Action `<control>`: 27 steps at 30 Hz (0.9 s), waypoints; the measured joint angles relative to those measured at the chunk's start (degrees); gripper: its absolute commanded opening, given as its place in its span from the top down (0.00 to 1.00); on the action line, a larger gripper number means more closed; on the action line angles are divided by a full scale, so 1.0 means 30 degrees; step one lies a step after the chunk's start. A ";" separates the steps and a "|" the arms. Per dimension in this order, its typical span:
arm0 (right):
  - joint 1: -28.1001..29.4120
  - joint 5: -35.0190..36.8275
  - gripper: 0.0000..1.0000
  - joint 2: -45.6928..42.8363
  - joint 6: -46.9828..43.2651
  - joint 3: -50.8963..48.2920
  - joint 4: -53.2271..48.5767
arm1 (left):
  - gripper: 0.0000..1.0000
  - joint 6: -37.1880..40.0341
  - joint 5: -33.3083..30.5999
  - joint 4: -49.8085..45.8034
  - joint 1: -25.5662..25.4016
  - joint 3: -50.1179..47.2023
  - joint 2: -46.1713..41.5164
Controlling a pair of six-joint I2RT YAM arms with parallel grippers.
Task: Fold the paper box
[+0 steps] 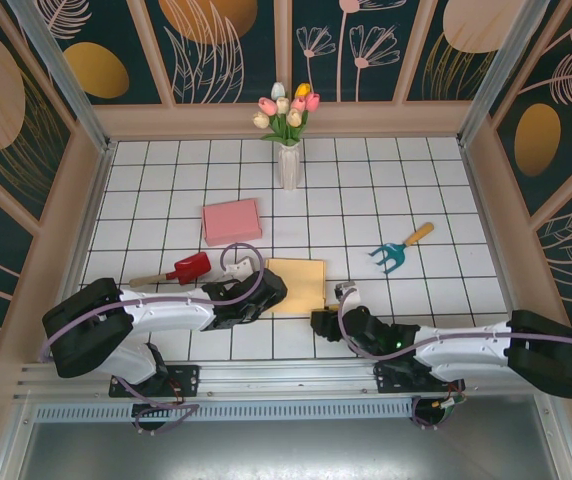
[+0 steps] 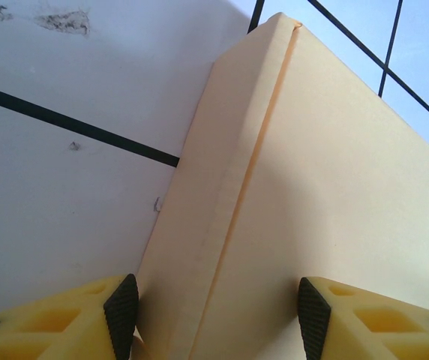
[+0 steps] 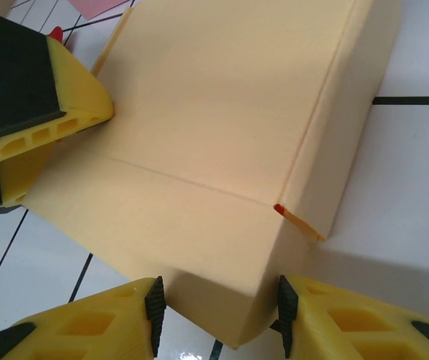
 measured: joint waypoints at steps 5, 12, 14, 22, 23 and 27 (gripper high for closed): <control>0.0000 -0.0029 0.55 0.0284 -0.0124 0.0015 0.0146 | 0.40 0.0007 -0.0211 0.0138 -0.0007 0.0000 0.0102; 0.0000 0.0372 0.55 0.0627 -0.0306 0.0051 0.0197 | 0.41 0.0000 -0.0262 0.0182 0.0000 0.0000 0.0124; 0.0000 0.0466 0.56 0.0656 -0.0452 0.0051 0.0219 | 0.41 0.0000 -0.0262 0.0189 -0.0007 0.0000 0.0124; 0.0000 0.0692 0.59 0.0656 -0.0852 -0.0291 0.0860 | 0.41 0.0000 -0.0277 0.0240 0.0000 0.0000 0.0153; 0.0000 0.0794 0.59 0.0656 -0.0962 -0.0350 0.1027 | 0.41 0.0000 -0.0277 0.0255 0.0000 0.0000 0.0160; -0.0007 0.0991 0.61 0.0656 -0.1166 -0.0663 0.1486 | 0.41 0.0000 -0.0306 0.0262 0.0000 0.0000 0.0160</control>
